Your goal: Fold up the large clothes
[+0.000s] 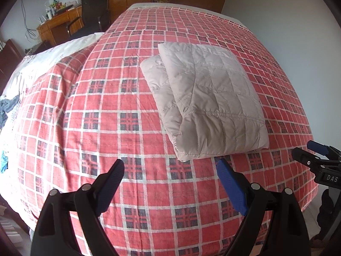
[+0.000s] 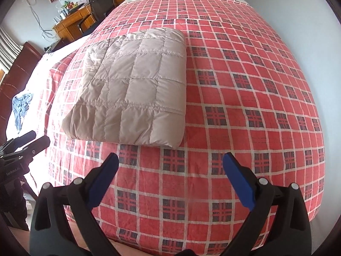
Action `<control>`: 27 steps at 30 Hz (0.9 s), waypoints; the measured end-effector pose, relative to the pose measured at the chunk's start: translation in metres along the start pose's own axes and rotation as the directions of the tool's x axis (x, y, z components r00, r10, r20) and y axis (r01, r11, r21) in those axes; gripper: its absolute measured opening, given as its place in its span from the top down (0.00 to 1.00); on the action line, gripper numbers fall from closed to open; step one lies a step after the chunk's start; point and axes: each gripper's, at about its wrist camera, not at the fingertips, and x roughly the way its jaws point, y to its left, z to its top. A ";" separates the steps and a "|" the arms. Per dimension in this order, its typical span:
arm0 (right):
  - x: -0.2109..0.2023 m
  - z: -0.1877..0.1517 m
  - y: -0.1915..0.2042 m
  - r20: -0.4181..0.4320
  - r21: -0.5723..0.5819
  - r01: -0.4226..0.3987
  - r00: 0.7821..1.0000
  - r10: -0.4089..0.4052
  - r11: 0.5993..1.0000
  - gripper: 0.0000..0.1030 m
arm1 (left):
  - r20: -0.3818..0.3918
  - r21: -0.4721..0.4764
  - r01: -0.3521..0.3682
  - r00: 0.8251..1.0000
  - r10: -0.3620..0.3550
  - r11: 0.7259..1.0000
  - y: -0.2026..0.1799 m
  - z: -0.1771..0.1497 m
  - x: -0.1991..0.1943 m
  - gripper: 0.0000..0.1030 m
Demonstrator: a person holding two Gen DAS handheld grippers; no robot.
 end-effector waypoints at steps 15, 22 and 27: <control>-0.007 0.001 0.003 0.014 0.002 0.003 1.000 -0.003 1.000 0.05 | 0.006 0.001 -0.038 0.999 0.038 0.999 0.002 0.000 -0.005 0.14; -0.008 0.003 0.006 0.023 -0.004 0.017 1.000 -0.017 1.000 0.05 | -0.006 -0.002 -0.049 0.999 0.049 0.999 0.002 0.000 -0.003 0.14; -0.007 0.003 0.010 0.019 -0.012 0.018 1.000 -0.018 1.000 0.05 | -0.009 -0.002 -0.048 0.999 0.048 0.999 0.002 -0.001 -0.002 0.14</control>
